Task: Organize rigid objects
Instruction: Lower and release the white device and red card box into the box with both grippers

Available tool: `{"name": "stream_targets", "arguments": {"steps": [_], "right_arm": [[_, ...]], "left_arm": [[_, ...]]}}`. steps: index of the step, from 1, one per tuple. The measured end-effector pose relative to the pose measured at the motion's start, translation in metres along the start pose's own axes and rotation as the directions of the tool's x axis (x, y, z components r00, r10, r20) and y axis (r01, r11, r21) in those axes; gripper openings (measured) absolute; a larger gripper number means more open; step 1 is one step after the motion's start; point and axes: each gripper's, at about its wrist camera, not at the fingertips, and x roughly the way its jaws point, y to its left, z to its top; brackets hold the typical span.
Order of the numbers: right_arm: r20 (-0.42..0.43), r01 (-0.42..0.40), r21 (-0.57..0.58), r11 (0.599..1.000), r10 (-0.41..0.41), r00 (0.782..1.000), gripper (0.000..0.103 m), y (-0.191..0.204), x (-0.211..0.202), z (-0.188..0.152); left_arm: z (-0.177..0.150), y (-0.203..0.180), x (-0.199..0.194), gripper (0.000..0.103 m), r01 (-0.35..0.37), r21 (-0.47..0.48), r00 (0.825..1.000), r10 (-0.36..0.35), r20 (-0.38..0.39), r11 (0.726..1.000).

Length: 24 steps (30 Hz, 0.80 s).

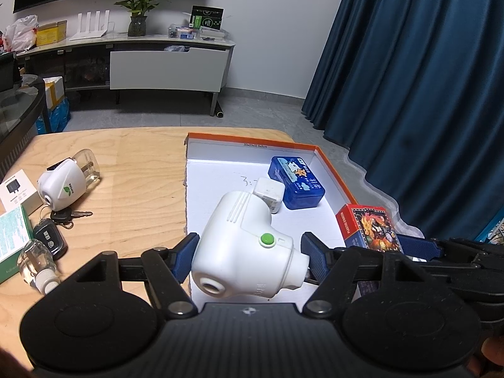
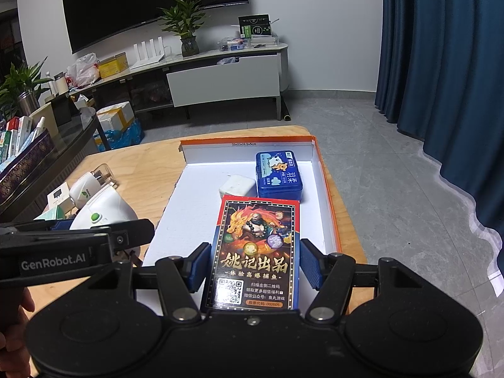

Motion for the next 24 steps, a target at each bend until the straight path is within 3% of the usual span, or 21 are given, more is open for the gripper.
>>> {"name": "stream_targets", "arguments": {"steps": [8, 24], "right_arm": [[-0.011, -0.007, -0.002, 1.0, 0.007, 1.0, 0.073, -0.009, 0.011, 0.012], [-0.114, 0.004, -0.053, 0.999, -0.01, 0.993, 0.073, -0.023, 0.052, 0.031]], "left_arm": [[0.009, -0.003, 0.015, 0.072, 0.0, 0.024, 1.0, 0.0, -0.009, 1.0], [0.015, -0.001, 0.055, 0.072, 0.006, 0.045, 0.997, -0.002, -0.079, 0.999]]}}
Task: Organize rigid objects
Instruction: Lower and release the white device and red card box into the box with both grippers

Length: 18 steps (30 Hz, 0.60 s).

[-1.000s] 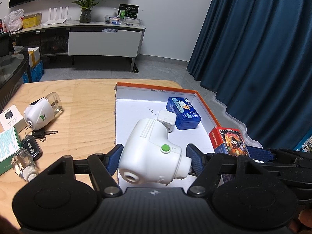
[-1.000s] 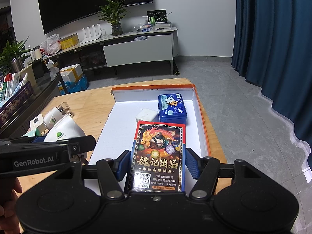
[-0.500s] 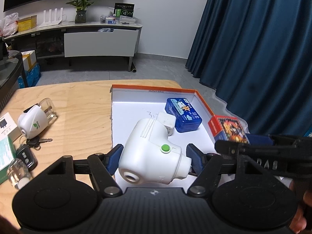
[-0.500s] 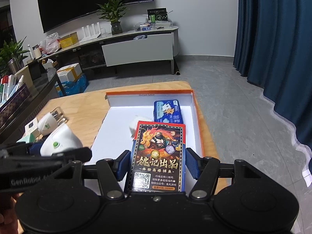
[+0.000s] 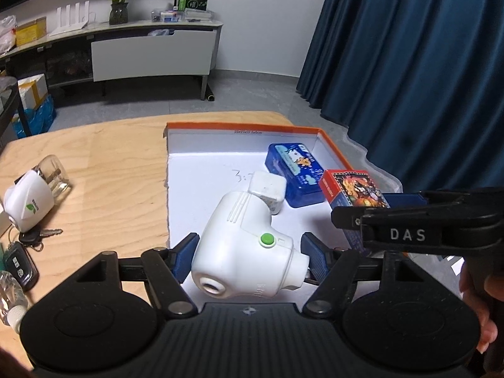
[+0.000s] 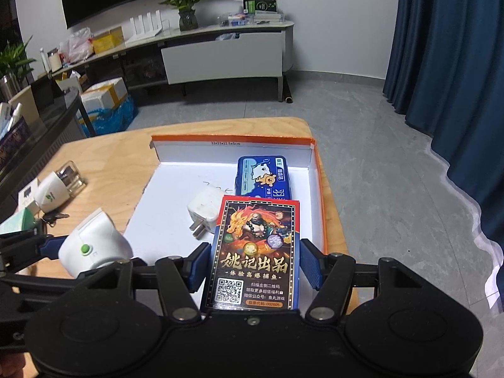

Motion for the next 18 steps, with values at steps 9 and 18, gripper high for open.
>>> {"name": "stream_targets", "arguments": {"steps": [9, 18], "right_arm": [[-0.054, 0.012, -0.012, 1.0, -0.012, 0.998, 0.073, 0.002, 0.024, 0.007], [0.027, 0.048, 0.029, 0.998, -0.049, 0.998, 0.076, -0.005, 0.008, 0.024]], "left_arm": [[0.002, 0.008, 0.014, 0.072, -0.004, 0.009, 0.999, 0.005, -0.033, 1.0], [0.006, 0.0, 0.032, 0.072, 0.033, 0.027, 0.998, -0.032, -0.059, 0.999]]}}
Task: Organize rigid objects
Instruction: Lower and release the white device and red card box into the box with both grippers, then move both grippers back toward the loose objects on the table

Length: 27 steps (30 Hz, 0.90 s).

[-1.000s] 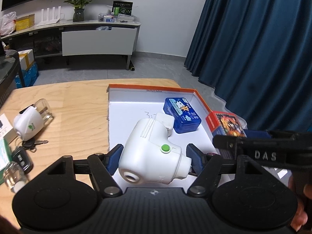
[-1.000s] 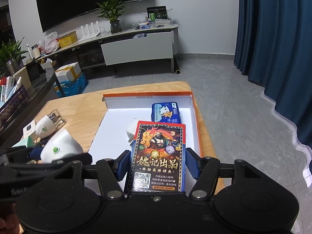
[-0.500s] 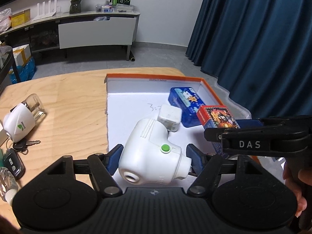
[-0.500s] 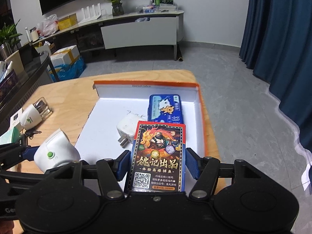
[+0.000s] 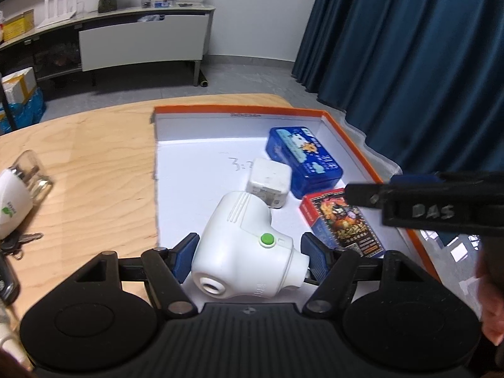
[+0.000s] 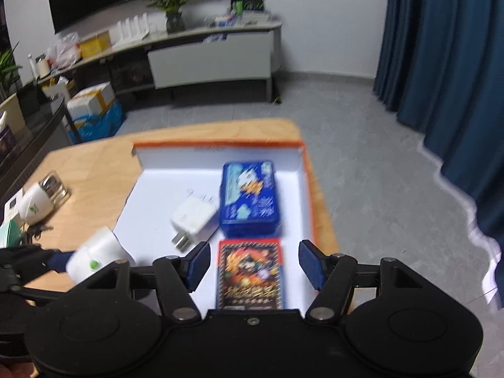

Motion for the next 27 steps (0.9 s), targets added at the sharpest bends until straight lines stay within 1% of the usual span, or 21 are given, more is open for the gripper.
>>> {"name": "stream_targets", "arguments": {"steps": [2, 5, 8, 9, 11, 14, 16, 18, 20, 21, 24, 27], "right_arm": [[0.026, 0.008, 0.009, 1.0, -0.009, 1.0, 0.077, -0.003, -0.01, 0.002], [0.059, -0.004, 0.045, 0.999, 0.001, 0.998, 0.078, -0.012, -0.023, 0.002], [0.081, 0.004, 0.056, 0.998, -0.009, 0.997, 0.078, -0.016, -0.035, 0.001], [0.086, 0.01, 0.048, 0.999, -0.014, 0.996, 0.078, -0.014, -0.037, 0.001], [0.093, 0.014, 0.034, 0.999, -0.017, 0.996, 0.078, -0.013, -0.043, 0.001], [0.105, 0.0, 0.041, 0.999, -0.004, 0.994, 0.078, -0.009, -0.048, 0.0], [0.11, 0.004, 0.05, 0.999, -0.009, 0.994, 0.079, -0.006, -0.05, -0.002], [0.111, 0.015, 0.064, 0.998, -0.022, 0.994, 0.079, -0.001, -0.051, -0.004], [0.099, 0.012, 0.077, 0.997, -0.019, 0.995, 0.079, 0.004, -0.051, -0.007], [0.089, 0.003, 0.079, 0.997, -0.01, 0.996, 0.079, 0.007, -0.051, -0.008], [0.068, -0.04, 0.057, 0.998, 0.037, 0.997, 0.08, 0.024, -0.05, -0.013], [0.058, -0.064, 0.01, 0.998, 0.064, 0.996, 0.081, 0.044, -0.051, -0.018]], "left_arm": [[0.002, -0.005, 0.005, 0.072, 0.019, 0.014, 1.0, -0.019, -0.006, 1.0], [0.005, -0.013, 0.016, 0.072, 0.038, 0.034, 0.999, -0.038, -0.018, 0.999], [0.008, -0.017, 0.028, 0.074, 0.042, 0.043, 0.999, -0.041, -0.035, 0.998], [0.009, -0.018, 0.029, 0.08, 0.038, 0.051, 0.999, -0.036, -0.041, 0.998], [0.011, -0.02, 0.023, 0.085, 0.032, 0.054, 0.999, -0.031, -0.024, 0.998], [0.011, -0.018, 0.003, 0.092, 0.025, 0.032, 1.0, -0.025, 0.001, 0.999], [0.011, -0.015, -0.012, 0.093, -0.002, 0.023, 1.0, 0.001, 0.009, 1.0], [0.01, -0.009, -0.026, 0.094, -0.055, -0.002, 0.998, 0.056, 0.012, 0.998], [0.009, 0.001, -0.042, 0.097, -0.089, -0.037, 0.996, 0.089, 0.019, 0.995], [0.007, 0.005, -0.049, 0.099, -0.107, -0.048, 0.994, 0.108, 0.02, 0.993], [0.002, 0.017, -0.067, 0.099, -0.172, -0.08, 0.984, 0.174, 0.029, 0.982], [-0.003, 0.03, -0.081, 0.099, -0.209, -0.117, 0.977, 0.213, 0.028, 0.971]]}}
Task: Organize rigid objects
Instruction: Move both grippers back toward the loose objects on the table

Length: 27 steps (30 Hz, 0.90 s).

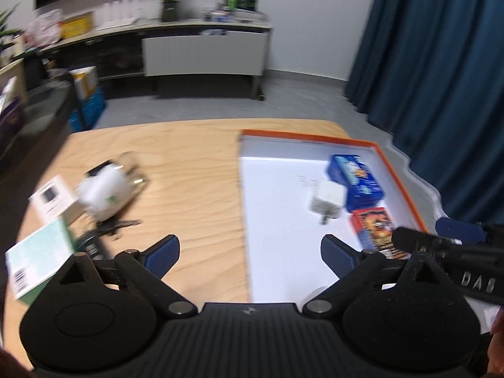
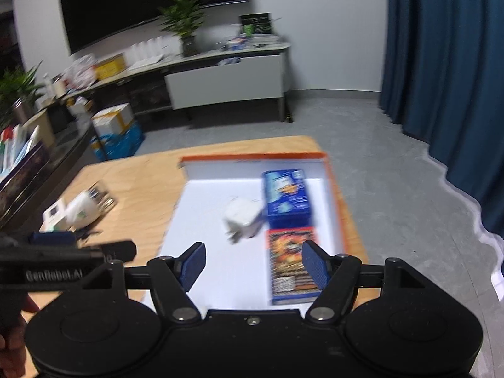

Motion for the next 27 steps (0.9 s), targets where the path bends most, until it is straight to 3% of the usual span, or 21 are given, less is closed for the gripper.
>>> {"name": "stream_targets", "arguments": {"steps": [15, 19, 25, 27], "right_arm": [[-0.053, -0.117, -0.12, 0.986, 0.112, 0.992, 0.082, 0.075, 0.004, -0.02], [-0.053, -0.139, -0.146, 0.979, 0.132, 0.99, 0.082, 0.087, 0.001, -0.026], [-0.062, -0.162, -0.15, 0.975, 0.155, 0.986, 0.082, 0.091, 0.004, -0.031], [-0.066, -0.166, -0.146, 0.975, 0.158, 0.985, 0.082, 0.091, 0.005, -0.031]], "left_arm": [[-0.031, 0.071, -0.044, 0.099, -0.112, -0.156, 0.992, 0.121, 0.047, 0.981], [-0.042, 0.106, -0.051, 0.099, -0.164, -0.21, 0.982, 0.18, 0.061, 0.964], [-0.056, 0.17, -0.046, 0.098, -0.284, -0.323, 0.955, 0.296, -0.014, 0.903], [-0.057, 0.181, -0.042, 0.098, -0.294, -0.299, 0.953, 0.303, -0.016, 0.908]]}}
